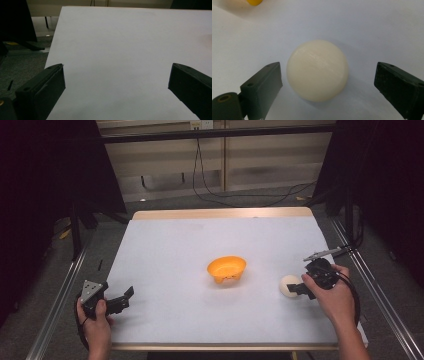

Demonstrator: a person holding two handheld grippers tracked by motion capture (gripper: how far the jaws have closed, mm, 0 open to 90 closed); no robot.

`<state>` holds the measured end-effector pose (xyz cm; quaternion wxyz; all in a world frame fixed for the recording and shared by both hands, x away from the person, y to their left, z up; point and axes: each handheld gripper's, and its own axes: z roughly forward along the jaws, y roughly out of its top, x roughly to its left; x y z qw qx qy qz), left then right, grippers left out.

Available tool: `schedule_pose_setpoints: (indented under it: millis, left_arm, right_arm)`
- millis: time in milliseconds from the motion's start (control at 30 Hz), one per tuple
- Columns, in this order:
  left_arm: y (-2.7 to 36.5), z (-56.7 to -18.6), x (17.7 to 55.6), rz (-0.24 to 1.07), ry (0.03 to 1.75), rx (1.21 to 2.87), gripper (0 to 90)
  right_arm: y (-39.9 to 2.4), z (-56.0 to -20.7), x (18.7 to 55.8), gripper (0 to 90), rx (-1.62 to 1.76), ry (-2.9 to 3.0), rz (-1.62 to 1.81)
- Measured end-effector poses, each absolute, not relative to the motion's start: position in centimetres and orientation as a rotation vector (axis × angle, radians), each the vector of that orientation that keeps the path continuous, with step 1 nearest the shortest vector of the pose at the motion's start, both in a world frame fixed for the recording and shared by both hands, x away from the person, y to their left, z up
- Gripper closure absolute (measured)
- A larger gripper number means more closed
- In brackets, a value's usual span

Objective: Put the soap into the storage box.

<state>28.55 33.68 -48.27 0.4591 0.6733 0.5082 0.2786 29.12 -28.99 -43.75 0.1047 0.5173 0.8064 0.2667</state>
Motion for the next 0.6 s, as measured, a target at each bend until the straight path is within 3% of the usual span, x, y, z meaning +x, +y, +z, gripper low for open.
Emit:
schedule_pose_setpoints:
  millis: [600]
  left_arm:
    - [33.7,-48.3,28.6,0.683,1.257,1.655,0.7]
  right_arm:
    - [-27.9,-45.2,30.2,14.2,1.577,2.406,0.744]
